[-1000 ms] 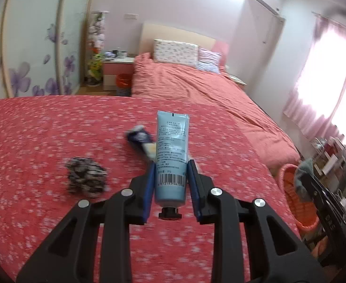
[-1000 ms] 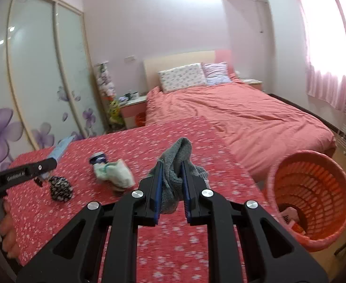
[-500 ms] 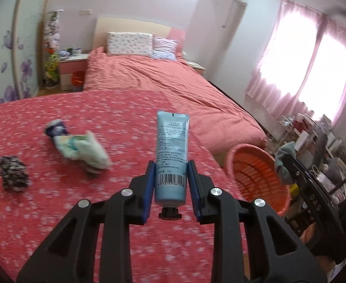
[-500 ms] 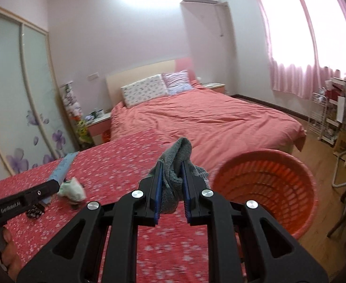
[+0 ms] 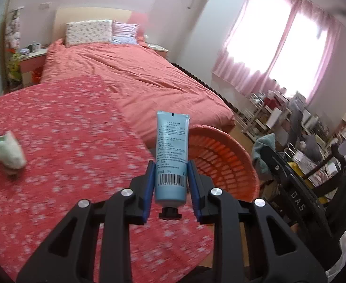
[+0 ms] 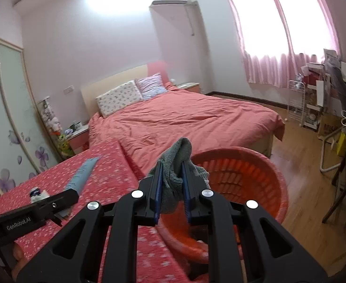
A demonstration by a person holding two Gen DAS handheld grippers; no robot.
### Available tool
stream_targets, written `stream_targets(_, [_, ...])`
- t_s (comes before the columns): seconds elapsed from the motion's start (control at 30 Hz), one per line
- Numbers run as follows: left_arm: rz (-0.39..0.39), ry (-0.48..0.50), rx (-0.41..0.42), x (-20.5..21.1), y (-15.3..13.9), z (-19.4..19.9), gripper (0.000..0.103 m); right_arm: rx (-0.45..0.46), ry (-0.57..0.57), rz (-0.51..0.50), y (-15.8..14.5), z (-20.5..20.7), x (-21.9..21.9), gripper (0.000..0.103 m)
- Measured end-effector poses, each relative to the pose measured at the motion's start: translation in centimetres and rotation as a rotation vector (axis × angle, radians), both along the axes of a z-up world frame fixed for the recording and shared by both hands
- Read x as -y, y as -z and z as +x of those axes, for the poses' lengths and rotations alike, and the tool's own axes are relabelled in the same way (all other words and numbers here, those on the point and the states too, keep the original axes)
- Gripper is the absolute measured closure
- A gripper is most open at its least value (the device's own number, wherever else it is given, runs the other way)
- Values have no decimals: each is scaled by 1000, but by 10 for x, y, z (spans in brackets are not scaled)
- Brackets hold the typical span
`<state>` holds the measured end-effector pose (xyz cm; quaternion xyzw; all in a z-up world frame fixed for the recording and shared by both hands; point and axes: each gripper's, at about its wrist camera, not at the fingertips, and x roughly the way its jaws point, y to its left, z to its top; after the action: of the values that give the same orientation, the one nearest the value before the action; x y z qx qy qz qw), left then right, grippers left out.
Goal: Collect trash
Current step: 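Carry tube and grey sock to the orange basket and open both tools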
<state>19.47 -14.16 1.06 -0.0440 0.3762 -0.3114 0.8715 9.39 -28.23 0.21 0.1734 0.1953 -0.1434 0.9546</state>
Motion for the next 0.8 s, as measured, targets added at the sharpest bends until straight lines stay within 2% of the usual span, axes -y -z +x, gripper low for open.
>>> stream_targets(0.2, [1,66,-30,50,17,8,76,4,58,49,10,1,36,87])
stream_targets(0.63, [19,163,-89,121,53,23,75,1,96,129,28,7,72,87])
stream_targets(0.73, [35,171,-106,130,62,26,75,-2,90,156,32,10,79,83])
stream_targets(0.8, [45,165,-112,131,65,30,69,-4,82,178,36,12,80,77])
